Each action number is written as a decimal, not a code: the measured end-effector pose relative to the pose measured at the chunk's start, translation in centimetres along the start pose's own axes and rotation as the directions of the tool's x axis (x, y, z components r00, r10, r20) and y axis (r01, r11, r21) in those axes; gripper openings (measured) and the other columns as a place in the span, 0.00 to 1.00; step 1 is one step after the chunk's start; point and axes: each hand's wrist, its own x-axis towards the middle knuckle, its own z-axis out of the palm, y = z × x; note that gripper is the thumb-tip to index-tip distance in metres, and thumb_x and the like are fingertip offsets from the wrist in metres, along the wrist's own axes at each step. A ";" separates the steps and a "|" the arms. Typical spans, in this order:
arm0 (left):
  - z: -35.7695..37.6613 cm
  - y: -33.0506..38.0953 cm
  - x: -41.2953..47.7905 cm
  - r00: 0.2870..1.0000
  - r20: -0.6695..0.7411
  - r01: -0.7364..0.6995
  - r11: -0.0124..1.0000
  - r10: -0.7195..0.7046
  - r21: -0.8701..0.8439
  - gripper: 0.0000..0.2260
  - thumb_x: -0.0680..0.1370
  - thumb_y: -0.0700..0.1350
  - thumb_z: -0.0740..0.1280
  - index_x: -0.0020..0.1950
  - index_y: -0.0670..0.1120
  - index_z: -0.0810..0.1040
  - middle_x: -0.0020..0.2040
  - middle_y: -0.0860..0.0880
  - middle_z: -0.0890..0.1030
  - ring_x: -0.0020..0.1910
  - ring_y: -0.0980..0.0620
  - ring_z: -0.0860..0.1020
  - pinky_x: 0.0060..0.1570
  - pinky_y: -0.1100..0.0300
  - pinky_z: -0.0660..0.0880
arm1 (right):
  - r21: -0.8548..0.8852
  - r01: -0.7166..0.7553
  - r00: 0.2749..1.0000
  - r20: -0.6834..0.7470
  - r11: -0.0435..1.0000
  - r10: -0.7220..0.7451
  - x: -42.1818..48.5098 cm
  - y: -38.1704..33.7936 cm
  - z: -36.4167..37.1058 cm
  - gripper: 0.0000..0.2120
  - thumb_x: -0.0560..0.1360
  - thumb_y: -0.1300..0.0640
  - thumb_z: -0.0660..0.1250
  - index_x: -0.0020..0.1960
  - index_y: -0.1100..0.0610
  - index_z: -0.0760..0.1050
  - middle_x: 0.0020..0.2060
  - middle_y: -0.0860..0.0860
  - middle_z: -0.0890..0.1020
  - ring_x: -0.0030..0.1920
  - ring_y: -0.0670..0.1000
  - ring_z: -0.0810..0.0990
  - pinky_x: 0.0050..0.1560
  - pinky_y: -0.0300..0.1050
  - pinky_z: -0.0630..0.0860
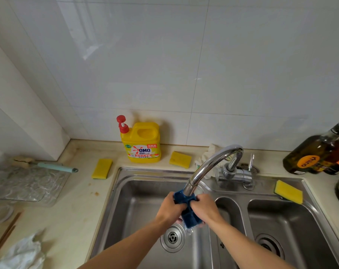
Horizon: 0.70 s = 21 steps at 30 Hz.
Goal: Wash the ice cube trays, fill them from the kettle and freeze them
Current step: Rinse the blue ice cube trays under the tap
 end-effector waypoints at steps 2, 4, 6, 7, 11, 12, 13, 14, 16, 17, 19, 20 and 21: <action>0.1 0.3 -0.1 0.996 0.018 0.089 0.992 -0.088 -0.094 0.12 0.78 0.37 0.62 0.60 0.45 0.75 0.53 0.42 0.83 0.53 0.45 0.83 0.50 0.45 0.84 | -0.044 0.005 1.000 -0.027 0.999 -0.007 0.0 0.4 -0.1 0.07 0.76 0.57 0.65 0.41 0.58 0.78 0.38 0.55 0.84 0.42 0.57 0.85 0.41 0.53 0.81; 0.1 0.7 -0.1 0.980 0.005 0.196 0.950 -0.200 -0.242 0.11 0.80 0.38 0.59 0.58 0.42 0.77 0.51 0.40 0.83 0.50 0.43 0.83 0.49 0.45 0.84 | -0.035 -0.001 1.000 -0.013 0.999 0.001 0.0 0.7 -0.3 0.07 0.76 0.57 0.66 0.42 0.59 0.78 0.39 0.57 0.84 0.42 0.58 0.85 0.39 0.54 0.82; 0.1 0.9 0.3 0.963 -0.044 0.246 0.932 -0.267 -0.265 0.11 0.80 0.39 0.58 0.53 0.41 0.79 0.46 0.41 0.84 0.45 0.43 0.83 0.45 0.48 0.84 | 0.002 -0.013 0.999 0.030 1.000 0.013 -0.2 0.6 -0.5 0.06 0.76 0.56 0.67 0.44 0.59 0.77 0.41 0.56 0.84 0.40 0.56 0.85 0.31 0.49 0.82; 0.2 0.9 0.6 0.956 -0.069 0.263 0.935 -0.286 -0.238 0.10 0.79 0.39 0.58 0.52 0.40 0.79 0.43 0.41 0.84 0.42 0.44 0.84 0.41 0.51 0.84 | 0.007 -0.009 0.998 0.054 1.000 0.009 -0.3 0.5 -0.5 0.07 0.77 0.54 0.68 0.45 0.58 0.77 0.41 0.55 0.84 0.39 0.54 0.86 0.30 0.47 0.82; 0.4 0.9 1.5 0.926 -0.149 0.304 0.918 -0.348 -0.256 0.09 0.79 0.38 0.60 0.53 0.39 0.79 0.44 0.39 0.85 0.39 0.43 0.84 0.29 0.57 0.80 | 0.046 0.019 0.991 0.130 0.999 -0.025 -0.9 0.0 -0.6 0.11 0.76 0.47 0.68 0.54 0.52 0.76 0.47 0.52 0.84 0.42 0.51 0.86 0.31 0.41 0.80; 0.2 0.9 1.8 0.919 -0.162 0.301 0.905 -0.360 -0.301 0.09 0.80 0.38 0.60 0.53 0.38 0.79 0.45 0.38 0.85 0.38 0.43 0.84 0.29 0.56 0.80 | 0.095 0.014 0.989 0.147 0.995 -0.028 -1.0 0.1 -0.6 0.14 0.75 0.48 0.69 0.58 0.52 0.75 0.50 0.51 0.83 0.45 0.51 0.85 0.32 0.40 0.80; 0.1 0.9 2.1 0.915 -0.172 0.292 0.893 -0.365 -0.343 0.09 0.80 0.37 0.60 0.54 0.38 0.79 0.44 0.38 0.85 0.38 0.42 0.84 0.31 0.55 0.81 | 0.137 0.005 0.986 0.164 0.991 -0.028 -1.2 0.2 -0.6 0.17 0.74 0.49 0.70 0.61 0.51 0.73 0.53 0.51 0.82 0.47 0.50 0.84 0.34 0.39 0.80; 0.0 0.9 2.3 0.915 -0.175 0.280 0.884 -0.364 -0.376 0.10 0.80 0.37 0.59 0.53 0.39 0.79 0.41 0.39 0.86 0.38 0.42 0.84 0.33 0.53 0.82 | 0.157 0.003 0.982 0.184 0.988 -0.032 -1.3 0.4 -0.5 0.21 0.73 0.51 0.71 0.64 0.49 0.71 0.54 0.50 0.81 0.50 0.50 0.83 0.36 0.39 0.80; -0.1 0.9 2.3 0.923 -0.170 0.250 0.875 -0.345 -0.415 0.10 0.80 0.36 0.58 0.52 0.41 0.79 0.35 0.43 0.86 0.35 0.44 0.85 0.33 0.53 0.82 | 0.142 0.013 0.977 0.208 0.990 -0.042 -1.5 0.6 -0.4 0.24 0.71 0.54 0.71 0.65 0.48 0.69 0.53 0.49 0.81 0.50 0.50 0.83 0.38 0.40 0.82; 0.0 1.0 2.2 0.931 -0.162 0.235 0.877 -0.327 -0.420 0.10 0.80 0.36 0.58 0.52 0.42 0.79 0.35 0.43 0.86 0.34 0.45 0.85 0.32 0.55 0.81 | 0.124 0.023 0.980 0.194 0.992 -0.047 -1.5 0.6 -0.2 0.24 0.70 0.55 0.70 0.64 0.48 0.68 0.52 0.49 0.81 0.49 0.51 0.83 0.37 0.41 0.82; 0.3 1.2 1.9 0.950 -0.127 0.208 0.882 -0.285 -0.423 0.10 0.80 0.36 0.58 0.54 0.42 0.79 0.41 0.41 0.86 0.35 0.45 0.86 0.33 0.56 0.81 | 0.088 0.054 0.991 0.119 0.995 -0.064 -1.2 0.6 0.0 0.21 0.72 0.57 0.69 0.62 0.50 0.68 0.49 0.50 0.81 0.44 0.52 0.83 0.35 0.43 0.82; 0.4 1.3 1.8 0.958 -0.115 0.193 0.888 -0.262 -0.417 0.10 0.80 0.36 0.59 0.55 0.42 0.78 0.44 0.40 0.86 0.37 0.45 0.87 0.34 0.55 0.82 | 0.070 0.069 0.994 0.077 0.995 -0.074 -1.0 0.6 0.0 0.18 0.73 0.57 0.68 0.61 0.51 0.69 0.48 0.50 0.81 0.42 0.52 0.83 0.35 0.45 0.82; 0.3 1.3 1.6 0.966 -0.112 0.174 0.902 -0.235 -0.396 0.09 0.80 0.36 0.59 0.56 0.41 0.78 0.46 0.40 0.85 0.38 0.44 0.87 0.35 0.55 0.82 | 0.057 0.075 0.996 0.047 0.996 -0.077 -0.9 0.6 0.1 0.15 0.74 0.56 0.68 0.59 0.52 0.69 0.47 0.50 0.82 0.41 0.53 0.83 0.37 0.48 0.82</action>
